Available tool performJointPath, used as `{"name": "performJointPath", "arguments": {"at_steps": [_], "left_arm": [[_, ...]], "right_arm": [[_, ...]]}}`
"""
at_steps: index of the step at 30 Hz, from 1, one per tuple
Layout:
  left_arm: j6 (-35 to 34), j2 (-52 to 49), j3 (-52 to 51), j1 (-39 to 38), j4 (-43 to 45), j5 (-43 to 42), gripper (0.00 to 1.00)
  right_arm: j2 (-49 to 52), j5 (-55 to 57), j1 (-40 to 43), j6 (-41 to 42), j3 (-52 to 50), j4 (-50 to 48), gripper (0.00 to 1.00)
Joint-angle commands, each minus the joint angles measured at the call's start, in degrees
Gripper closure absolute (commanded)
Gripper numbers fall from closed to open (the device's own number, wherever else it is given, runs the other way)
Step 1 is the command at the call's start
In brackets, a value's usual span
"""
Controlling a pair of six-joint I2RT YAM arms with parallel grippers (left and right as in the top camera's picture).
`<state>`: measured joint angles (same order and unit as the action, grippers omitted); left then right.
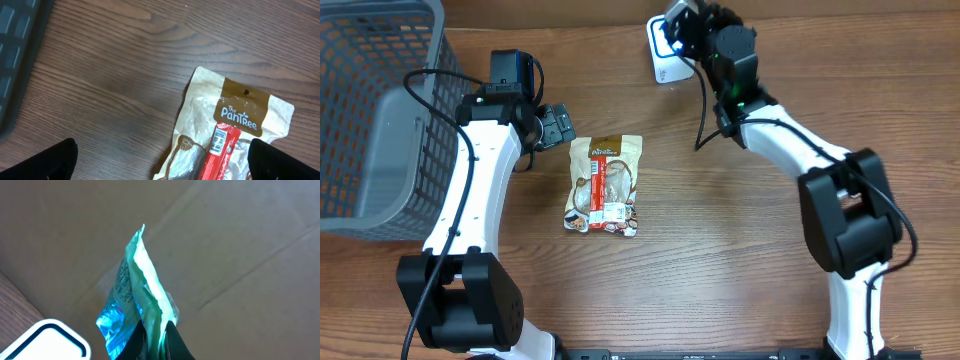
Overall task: Scan the item barcode
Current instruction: 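Lift the teal pack with the right gripper toward the scanner, then hold the teal pack in front of the scanner window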
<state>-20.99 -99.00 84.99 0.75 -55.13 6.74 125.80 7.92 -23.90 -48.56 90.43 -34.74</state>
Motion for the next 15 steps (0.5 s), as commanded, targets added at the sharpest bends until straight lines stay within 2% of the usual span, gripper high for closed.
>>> {"name": "performJointPath", "arguments": {"at_steps": [1,8,15], "left_arm": [[0.4,0.0,0.7,0.0,-0.1,0.9,0.00],[0.4,0.0,0.7,0.0,-0.1,0.9,0.00],[0.4,0.0,0.7,0.0,-0.1,0.9,0.00]], "right_arm": [[2.3,2.2,-1.1,-3.0,1.3,-3.6,0.96],[6.1,6.1,-1.6,-2.9,1.3,-7.5,0.96],[6.8,6.2,-1.7,-2.9,1.3,-7.2,0.96]]}}
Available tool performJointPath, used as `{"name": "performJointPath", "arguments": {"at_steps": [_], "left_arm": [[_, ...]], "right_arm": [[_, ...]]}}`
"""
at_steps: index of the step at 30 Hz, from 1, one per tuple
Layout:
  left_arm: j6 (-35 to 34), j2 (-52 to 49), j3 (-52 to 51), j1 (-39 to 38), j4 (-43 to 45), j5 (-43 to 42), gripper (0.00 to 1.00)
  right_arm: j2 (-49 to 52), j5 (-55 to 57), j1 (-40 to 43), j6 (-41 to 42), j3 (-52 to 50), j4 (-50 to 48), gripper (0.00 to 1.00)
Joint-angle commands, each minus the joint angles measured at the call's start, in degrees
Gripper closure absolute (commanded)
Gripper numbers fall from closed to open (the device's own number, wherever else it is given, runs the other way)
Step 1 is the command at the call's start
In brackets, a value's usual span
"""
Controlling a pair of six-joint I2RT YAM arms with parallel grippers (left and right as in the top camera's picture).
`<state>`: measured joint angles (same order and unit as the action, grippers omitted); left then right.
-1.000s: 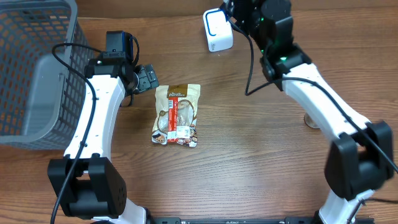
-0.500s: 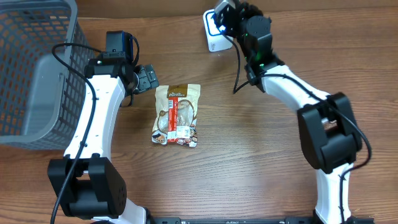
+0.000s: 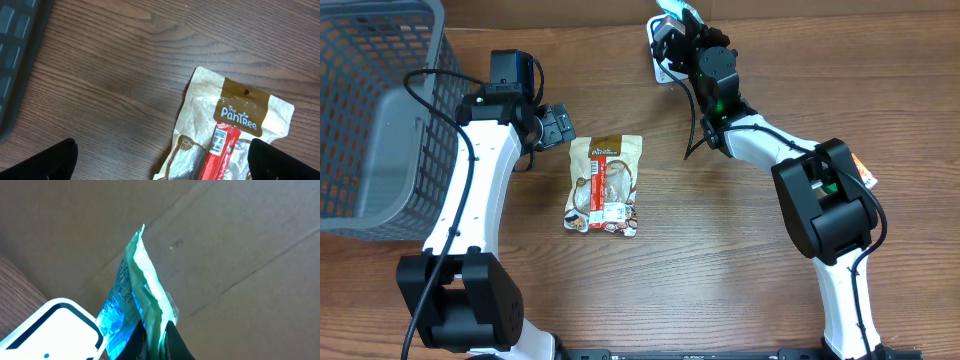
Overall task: Scan the item barcode
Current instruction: 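Hold the teal pack in front of the scanner window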
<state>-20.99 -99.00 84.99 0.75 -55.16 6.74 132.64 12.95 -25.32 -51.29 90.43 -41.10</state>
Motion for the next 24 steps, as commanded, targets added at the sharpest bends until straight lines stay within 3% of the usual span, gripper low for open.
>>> {"name": "performJointPath", "arguments": {"at_steps": [1,24], "left_arm": [[0.4,0.0,0.7,0.0,0.0,0.9,0.00],[0.4,0.0,0.7,0.0,0.0,0.9,0.00]], "right_arm": [[0.0,1.2,-0.5,-0.2,1.3,-0.9,0.96],[3.8,1.2,-1.5,0.2,1.3,-2.5,0.96]]}}
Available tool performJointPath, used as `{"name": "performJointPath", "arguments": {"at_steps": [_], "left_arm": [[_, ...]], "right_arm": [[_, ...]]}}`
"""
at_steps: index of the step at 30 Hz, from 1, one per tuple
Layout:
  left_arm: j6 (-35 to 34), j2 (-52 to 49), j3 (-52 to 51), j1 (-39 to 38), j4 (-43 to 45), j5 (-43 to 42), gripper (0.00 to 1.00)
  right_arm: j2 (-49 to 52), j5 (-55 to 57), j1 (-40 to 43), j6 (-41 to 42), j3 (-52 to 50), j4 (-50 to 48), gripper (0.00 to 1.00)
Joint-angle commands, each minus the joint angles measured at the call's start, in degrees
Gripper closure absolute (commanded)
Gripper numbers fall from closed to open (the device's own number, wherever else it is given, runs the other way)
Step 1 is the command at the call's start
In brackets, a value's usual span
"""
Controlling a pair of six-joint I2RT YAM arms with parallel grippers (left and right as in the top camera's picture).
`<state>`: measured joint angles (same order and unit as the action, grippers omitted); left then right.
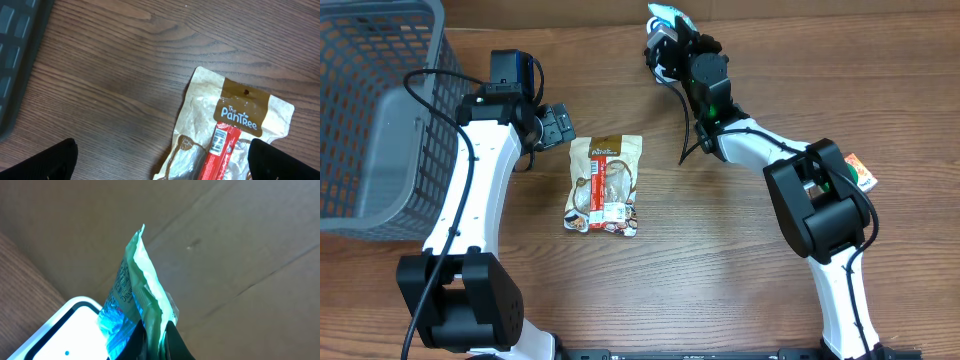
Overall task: Scan the item barcode
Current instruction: 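Hold the teal pack in front of the scanner window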
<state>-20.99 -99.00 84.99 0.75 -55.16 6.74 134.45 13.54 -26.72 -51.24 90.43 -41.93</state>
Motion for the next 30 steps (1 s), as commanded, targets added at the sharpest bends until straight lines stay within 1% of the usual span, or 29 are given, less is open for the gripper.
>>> {"name": "performJointPath", "arguments": {"at_steps": [1,6,9,11,14,23,30], "left_arm": [[0.4,0.0,0.7,0.0,0.0,0.9,0.00],[0.4,0.0,0.7,0.0,0.0,0.9,0.00],[0.4,0.0,0.7,0.0,0.0,0.9,0.00],[0.4,0.0,0.7,0.0,0.0,0.9,0.00],[0.4,0.0,0.7,0.0,0.0,0.9,0.00],[0.4,0.0,0.7,0.0,0.0,0.9,0.00],[0.4,0.0,0.7,0.0,0.0,0.9,0.00]], "right_arm": [[2.2,0.6,-0.1,0.2,1.3,-1.7,0.96],[2.2,0.5,-0.2,0.2,1.3,-1.3,0.96],[2.2,0.5,-0.3,0.2,1.3,1.7,0.96],[2.2,0.6,-0.3,3.3,1.3,4.3,0.96],[2.2,0.5,-0.5,8.2,1.3,4.8,0.96],[2.2,0.6,-3.2,8.4,1.3,10.5,0.96],[2.2,0.6,-3.3,8.4,1.3,15.3,0.97]]}}
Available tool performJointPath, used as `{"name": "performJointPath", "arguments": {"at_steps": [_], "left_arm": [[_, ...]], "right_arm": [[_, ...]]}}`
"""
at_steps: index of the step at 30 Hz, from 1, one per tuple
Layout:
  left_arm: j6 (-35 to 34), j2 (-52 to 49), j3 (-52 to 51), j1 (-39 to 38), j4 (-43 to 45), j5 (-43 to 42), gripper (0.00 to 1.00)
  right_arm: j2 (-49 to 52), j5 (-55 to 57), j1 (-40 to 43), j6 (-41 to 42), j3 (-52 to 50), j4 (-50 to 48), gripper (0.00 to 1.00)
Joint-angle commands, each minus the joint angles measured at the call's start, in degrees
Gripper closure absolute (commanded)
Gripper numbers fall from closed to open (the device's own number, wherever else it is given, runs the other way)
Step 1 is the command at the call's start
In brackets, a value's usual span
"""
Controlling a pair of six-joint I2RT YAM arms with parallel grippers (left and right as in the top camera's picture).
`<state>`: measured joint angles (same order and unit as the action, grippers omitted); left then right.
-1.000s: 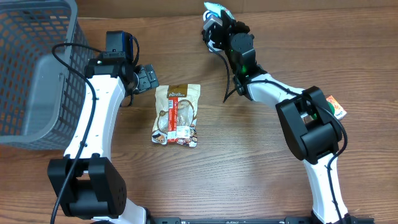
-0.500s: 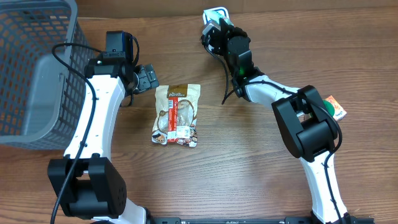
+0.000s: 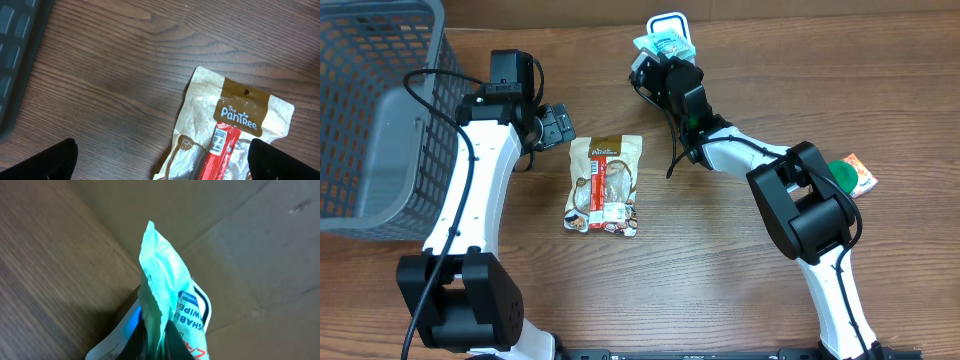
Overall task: Scan the item barcode
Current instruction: 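Hold the teal pack in front of the scanner window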
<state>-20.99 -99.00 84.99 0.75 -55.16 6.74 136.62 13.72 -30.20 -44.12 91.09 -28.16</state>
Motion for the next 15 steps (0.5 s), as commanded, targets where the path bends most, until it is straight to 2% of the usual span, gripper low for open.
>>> {"name": "performJointPath", "arguments": {"at_steps": [1,9,12,15], "left_arm": [[0.4,0.0,0.7,0.0,0.0,0.9,0.00],[0.4,0.0,0.7,0.0,0.0,0.9,0.00],[0.4,0.0,0.7,0.0,0.0,0.9,0.00],[0.4,0.0,0.7,0.0,0.0,0.9,0.00]], "right_arm": [[0.1,0.4,0.2,1.3,0.6,1.6,0.96],[-0.5,0.4,0.2,5.4,0.7,-0.1,0.97],[-3.0,0.5,0.3,6.3,0.7,0.0,0.97],[-6.7,0.4,0.5,10.5,0.7,0.6,0.97]]}}
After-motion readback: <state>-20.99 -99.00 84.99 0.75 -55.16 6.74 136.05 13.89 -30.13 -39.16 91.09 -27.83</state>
